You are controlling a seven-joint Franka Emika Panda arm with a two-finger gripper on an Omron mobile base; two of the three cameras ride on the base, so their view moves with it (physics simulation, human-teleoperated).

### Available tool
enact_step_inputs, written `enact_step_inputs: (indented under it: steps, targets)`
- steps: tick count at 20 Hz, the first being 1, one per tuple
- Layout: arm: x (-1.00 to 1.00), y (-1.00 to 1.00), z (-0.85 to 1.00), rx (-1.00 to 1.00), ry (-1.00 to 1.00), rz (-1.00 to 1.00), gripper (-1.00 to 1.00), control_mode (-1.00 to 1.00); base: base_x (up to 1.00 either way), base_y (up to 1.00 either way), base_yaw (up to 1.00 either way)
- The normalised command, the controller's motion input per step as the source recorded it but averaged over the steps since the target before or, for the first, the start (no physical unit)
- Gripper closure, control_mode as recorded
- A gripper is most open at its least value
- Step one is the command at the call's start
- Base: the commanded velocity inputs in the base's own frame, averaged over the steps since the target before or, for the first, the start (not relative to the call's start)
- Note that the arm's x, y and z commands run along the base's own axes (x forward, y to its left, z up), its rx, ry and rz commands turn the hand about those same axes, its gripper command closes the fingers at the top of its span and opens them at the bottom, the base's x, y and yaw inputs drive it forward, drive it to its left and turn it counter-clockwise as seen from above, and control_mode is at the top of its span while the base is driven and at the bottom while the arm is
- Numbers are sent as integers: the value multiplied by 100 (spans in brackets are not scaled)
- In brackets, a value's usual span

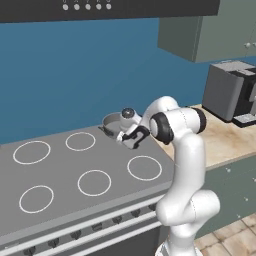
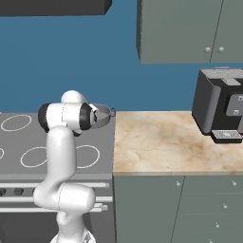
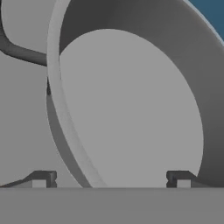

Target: Move the pot and pan from the stove into the sink.

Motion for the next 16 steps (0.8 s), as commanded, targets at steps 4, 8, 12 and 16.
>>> enact_step_inputs:
  steps: [4, 8, 12, 16]
  targets:
    - [43, 6, -17, -4, 12, 0, -100, -100, 0, 0, 0]
    - [25, 2, -3, -1, 6, 0, -100, -100, 0, 0, 0]
    - [5, 0, -3, -1, 3, 0, 100, -100, 0, 0, 0]
    - [0, -1, 16, 0, 0, 0, 100, -100, 0, 0, 0]
